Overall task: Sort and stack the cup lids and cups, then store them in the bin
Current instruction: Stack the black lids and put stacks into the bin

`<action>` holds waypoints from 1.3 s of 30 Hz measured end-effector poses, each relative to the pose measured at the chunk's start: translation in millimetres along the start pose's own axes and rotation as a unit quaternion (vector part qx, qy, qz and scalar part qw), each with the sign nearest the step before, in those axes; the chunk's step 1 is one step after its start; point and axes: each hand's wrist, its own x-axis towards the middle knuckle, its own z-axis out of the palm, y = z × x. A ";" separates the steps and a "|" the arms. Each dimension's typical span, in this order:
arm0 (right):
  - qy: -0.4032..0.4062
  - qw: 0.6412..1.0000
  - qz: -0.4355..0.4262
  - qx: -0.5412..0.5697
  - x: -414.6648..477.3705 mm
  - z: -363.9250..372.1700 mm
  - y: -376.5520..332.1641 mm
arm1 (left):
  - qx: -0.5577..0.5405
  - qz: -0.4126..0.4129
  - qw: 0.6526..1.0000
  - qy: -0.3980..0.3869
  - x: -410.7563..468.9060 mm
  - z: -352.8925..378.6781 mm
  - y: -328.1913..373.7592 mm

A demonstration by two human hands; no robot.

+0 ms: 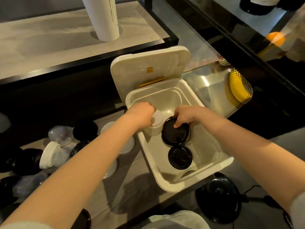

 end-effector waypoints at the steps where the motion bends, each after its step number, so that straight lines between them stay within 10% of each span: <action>1: -0.003 1.000 0.004 -0.023 6.5 2.4 -1.8 | 0.032 0.002 0.999 -0.024 5.9 0.5 -0.4; 9: -0.008 0.997 0.013 -0.082 37.0 15.3 -0.9 | 0.111 0.026 0.978 -0.173 37.7 11.7 9.7; 19: 0.012 0.997 -0.070 -0.033 39.0 37.5 16.4 | 0.122 0.037 0.980 -0.149 50.1 20.2 13.0; 39: 0.136 0.948 -0.011 -0.289 57.5 100.1 2.3 | 0.175 0.052 0.964 -0.193 49.6 15.2 6.8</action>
